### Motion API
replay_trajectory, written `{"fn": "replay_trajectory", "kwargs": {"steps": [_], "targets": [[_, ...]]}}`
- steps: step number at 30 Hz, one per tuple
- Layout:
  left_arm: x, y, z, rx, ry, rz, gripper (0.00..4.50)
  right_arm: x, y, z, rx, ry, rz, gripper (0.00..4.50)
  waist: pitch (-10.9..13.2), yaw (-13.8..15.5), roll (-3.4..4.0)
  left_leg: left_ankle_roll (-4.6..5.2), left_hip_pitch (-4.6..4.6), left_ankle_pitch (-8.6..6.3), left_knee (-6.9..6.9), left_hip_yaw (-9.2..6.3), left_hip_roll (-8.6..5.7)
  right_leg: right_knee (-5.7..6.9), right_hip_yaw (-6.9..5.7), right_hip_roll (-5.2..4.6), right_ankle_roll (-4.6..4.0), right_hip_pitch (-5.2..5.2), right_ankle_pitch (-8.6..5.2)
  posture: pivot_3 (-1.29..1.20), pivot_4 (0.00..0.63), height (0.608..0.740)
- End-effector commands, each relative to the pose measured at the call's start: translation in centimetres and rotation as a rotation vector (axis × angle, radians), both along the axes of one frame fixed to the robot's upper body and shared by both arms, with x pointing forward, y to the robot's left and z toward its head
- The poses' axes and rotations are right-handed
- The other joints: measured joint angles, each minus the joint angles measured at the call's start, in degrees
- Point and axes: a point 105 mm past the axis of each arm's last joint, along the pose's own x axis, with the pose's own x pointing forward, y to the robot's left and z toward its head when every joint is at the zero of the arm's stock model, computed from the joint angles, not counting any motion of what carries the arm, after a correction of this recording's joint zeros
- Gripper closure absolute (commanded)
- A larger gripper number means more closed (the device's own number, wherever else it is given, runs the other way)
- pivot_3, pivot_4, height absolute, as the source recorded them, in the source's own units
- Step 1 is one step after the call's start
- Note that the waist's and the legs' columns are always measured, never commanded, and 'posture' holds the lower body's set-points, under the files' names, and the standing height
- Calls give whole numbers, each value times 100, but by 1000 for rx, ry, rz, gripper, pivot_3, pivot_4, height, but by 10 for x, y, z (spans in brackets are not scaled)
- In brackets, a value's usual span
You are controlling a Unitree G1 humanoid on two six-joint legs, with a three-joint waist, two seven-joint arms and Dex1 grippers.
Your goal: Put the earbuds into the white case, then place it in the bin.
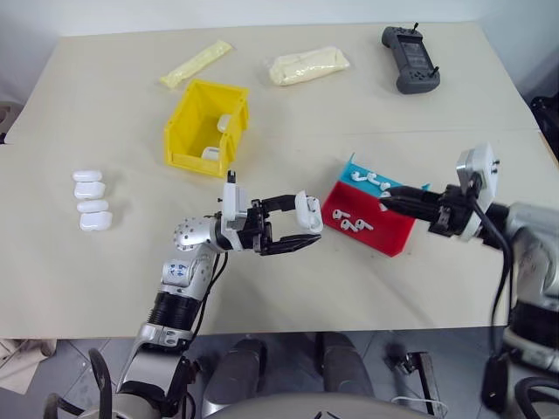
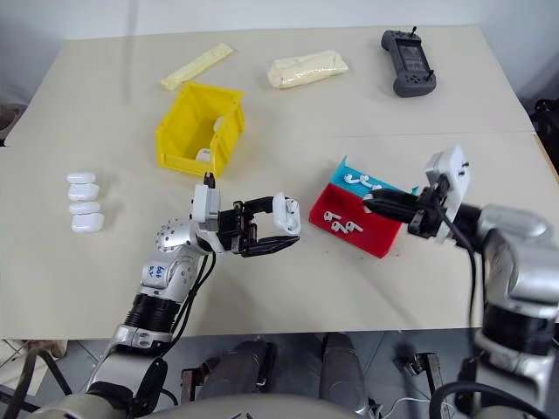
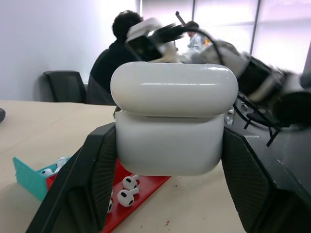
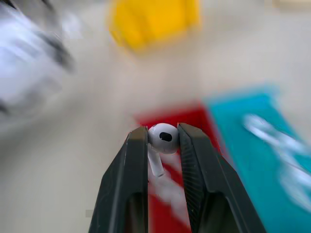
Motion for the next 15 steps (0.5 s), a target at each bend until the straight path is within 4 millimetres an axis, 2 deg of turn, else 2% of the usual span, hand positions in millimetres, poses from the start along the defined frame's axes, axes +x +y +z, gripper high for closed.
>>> {"fn": "replay_trajectory", "kwargs": {"steps": [1,4,7,15], "targets": [[1,-2,12,-28,-17,-20,1694,-19,26,33,204,-169,40,3962,0,-1,0,0,1,0,1,-2,0,0,0,1,0,1,0,0,150,740],[2,-6,16,-27,-18,-32,1694,-34,52,42,328,-200,112,3962,-1,-9,2,-1,2,0,-1,-6,2,0,-2,3,-1,1,1,0,150,740],[2,-5,20,-28,-19,-36,1694,-41,63,46,375,-196,136,3962,-1,-5,2,0,2,0,0,-8,-2,0,-2,0,-2,2,1,0,150,740],[2,-4,23,-36,-11,-32,1694,-46,73,38,401,-148,154,3962,-1,-14,2,0,4,0,-2,-9,0,-3,-3,4,-4,4,3,0,150,740]]}}
